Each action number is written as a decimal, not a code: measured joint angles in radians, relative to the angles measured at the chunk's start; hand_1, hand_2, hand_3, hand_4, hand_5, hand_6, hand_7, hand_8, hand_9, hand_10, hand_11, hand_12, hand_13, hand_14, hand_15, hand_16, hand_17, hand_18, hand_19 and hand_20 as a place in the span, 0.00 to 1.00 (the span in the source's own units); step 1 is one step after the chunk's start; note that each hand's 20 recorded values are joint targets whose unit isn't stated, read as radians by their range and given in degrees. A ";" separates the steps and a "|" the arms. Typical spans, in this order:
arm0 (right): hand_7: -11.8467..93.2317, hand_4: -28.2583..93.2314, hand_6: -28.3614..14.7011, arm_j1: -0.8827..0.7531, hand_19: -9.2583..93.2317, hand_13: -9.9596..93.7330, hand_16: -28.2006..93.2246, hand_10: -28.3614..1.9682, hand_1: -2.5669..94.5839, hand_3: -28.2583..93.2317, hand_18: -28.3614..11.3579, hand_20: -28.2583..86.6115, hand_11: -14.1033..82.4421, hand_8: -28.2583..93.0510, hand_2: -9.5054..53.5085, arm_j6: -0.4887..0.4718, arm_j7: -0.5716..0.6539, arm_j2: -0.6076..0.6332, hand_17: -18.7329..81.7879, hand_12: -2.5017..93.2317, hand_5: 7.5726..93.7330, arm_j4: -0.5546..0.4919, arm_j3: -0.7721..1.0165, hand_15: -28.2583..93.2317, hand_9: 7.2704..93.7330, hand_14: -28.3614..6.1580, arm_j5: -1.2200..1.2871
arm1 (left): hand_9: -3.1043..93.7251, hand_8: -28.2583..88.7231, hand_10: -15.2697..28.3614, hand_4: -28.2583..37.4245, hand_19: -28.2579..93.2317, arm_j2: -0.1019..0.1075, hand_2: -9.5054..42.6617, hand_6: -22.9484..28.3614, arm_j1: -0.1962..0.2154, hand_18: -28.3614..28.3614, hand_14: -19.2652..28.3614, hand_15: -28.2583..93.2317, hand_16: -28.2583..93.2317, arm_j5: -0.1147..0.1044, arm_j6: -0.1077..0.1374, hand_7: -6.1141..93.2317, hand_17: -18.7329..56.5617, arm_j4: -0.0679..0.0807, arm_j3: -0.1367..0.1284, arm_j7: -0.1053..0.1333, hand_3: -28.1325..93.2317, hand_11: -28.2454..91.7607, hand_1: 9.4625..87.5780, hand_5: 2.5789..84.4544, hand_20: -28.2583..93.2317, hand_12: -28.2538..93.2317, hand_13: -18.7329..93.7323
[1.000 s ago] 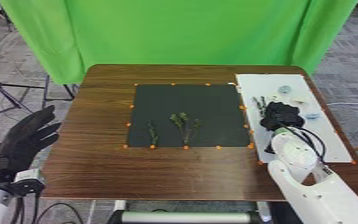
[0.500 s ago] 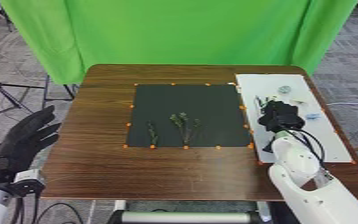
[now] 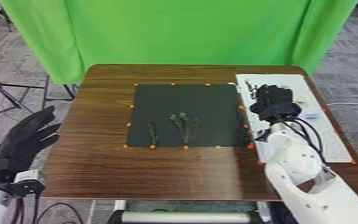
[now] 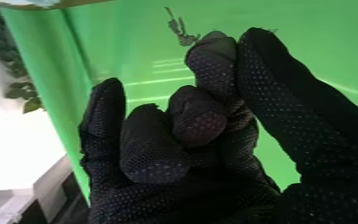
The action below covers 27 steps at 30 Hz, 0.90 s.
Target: Arrange flowers
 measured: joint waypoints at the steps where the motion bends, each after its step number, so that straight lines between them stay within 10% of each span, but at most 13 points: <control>1: 0.70 0.07 0.67 0.000 0.83 0.78 0.54 0.61 0.45 0.95 0.21 0.63 0.81 0.40 0.00 -0.005 0.000 -0.005 0.44 0.65 0.68 -0.004 -0.010 0.96 0.76 0.56 0.000 | 0.22 0.15 0.55 0.00 0.56 0.000 0.08 0.47 0.000 0.83 0.65 0.42 0.26 0.000 0.000 0.29 0.13 0.000 0.000 0.000 0.82 0.36 0.18 0.24 0.29 0.39 0.30; 27: 0.69 0.07 0.67 -0.098 0.84 0.79 0.53 0.61 0.45 0.94 0.20 0.63 0.80 0.39 0.00 -0.195 -0.020 -0.090 0.44 0.65 0.69 -0.044 -0.121 0.95 0.76 0.56 -0.017 | 0.22 0.15 0.55 0.00 0.56 -0.001 0.08 0.47 0.000 0.83 0.65 0.42 0.26 0.001 0.000 0.29 0.13 0.000 0.000 -0.004 0.82 0.36 0.17 0.24 0.29 0.39 0.30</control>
